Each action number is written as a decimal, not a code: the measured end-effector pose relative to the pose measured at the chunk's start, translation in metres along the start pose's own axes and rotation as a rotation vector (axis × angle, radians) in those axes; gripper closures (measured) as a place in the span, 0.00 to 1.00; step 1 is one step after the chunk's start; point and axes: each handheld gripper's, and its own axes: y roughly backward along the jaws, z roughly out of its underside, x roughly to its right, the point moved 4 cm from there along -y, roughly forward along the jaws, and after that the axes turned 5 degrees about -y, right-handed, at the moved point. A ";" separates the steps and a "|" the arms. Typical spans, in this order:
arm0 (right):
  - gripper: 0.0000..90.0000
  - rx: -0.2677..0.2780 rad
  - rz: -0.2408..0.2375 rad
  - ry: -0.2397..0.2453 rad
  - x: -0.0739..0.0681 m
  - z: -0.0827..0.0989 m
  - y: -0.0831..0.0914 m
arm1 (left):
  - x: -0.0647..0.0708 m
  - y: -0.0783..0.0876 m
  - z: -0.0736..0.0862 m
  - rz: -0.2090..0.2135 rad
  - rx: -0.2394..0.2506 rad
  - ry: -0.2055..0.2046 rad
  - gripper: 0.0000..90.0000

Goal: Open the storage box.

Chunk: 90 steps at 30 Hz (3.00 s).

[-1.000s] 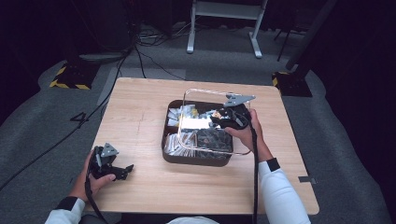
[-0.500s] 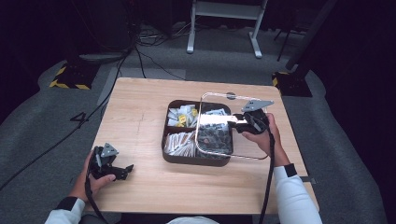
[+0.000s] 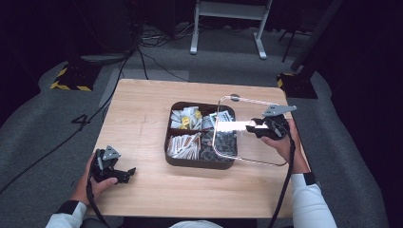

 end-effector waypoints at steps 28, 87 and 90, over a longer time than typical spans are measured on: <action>0.66 -0.044 0.050 -0.084 0.053 0.064 0.034 | 0.000 0.000 0.000 0.003 -0.002 -0.001 0.00; 0.65 -0.156 0.047 -0.150 0.085 0.108 -0.041 | 0.000 0.000 0.000 0.003 -0.002 -0.002 0.00; 0.58 -0.139 0.056 -0.171 0.086 0.108 -0.039 | 0.000 0.000 0.000 0.003 -0.002 -0.002 0.00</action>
